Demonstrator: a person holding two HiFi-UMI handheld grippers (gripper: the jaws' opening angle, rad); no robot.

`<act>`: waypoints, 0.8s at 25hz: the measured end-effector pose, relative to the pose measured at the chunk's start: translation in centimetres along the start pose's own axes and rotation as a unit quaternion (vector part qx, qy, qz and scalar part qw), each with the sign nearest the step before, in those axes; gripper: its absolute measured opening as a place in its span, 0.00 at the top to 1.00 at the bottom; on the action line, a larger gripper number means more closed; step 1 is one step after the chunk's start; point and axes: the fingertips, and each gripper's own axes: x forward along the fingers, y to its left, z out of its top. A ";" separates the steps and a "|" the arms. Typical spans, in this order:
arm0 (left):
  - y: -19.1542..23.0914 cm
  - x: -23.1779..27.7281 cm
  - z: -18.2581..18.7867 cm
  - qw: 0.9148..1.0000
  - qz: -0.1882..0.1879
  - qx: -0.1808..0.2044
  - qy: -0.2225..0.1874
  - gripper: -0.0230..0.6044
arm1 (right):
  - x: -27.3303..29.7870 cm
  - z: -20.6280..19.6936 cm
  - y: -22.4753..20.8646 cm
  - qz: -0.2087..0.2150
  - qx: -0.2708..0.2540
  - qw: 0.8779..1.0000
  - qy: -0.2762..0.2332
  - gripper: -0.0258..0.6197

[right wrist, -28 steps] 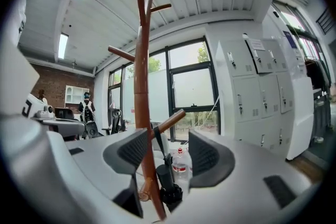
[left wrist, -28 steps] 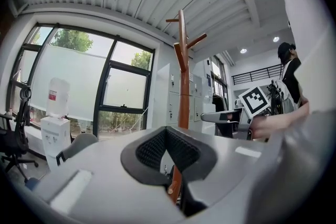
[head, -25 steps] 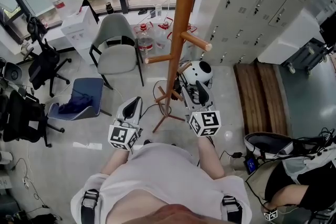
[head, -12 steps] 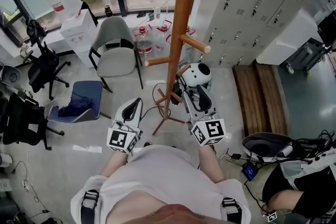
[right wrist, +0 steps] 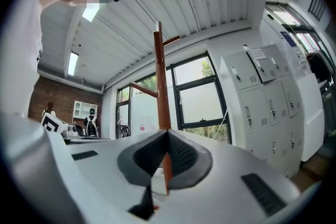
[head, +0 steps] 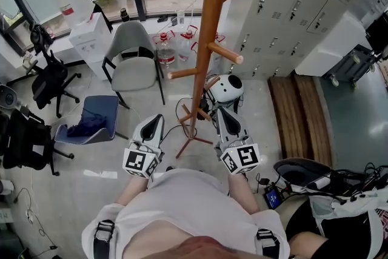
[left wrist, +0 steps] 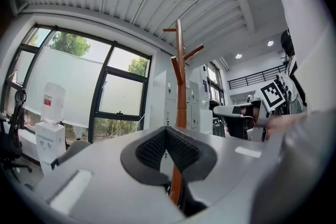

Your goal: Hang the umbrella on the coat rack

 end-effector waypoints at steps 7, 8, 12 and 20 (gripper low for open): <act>0.7 0.2 -0.3 1.000 0.004 0.001 0.005 0.95 | 0.2 -0.4 0.3 -0.018 -0.004 1.000 0.005 0.95; 0.6 0.2 -0.3 1.000 0.003 0.001 0.005 0.95 | 0.2 -0.5 0.3 -0.017 -0.004 1.000 0.007 0.95; 0.4 0.3 -0.4 1.000 0.001 0.001 0.004 0.95 | 0.1 -1.2 0.3 -0.015 -0.001 1.000 0.016 0.95; 0.5 0.4 -0.6 1.000 -0.001 0.002 0.009 0.95 | 0.1 -2.2 0.3 -0.017 0.010 0.999 0.026 0.95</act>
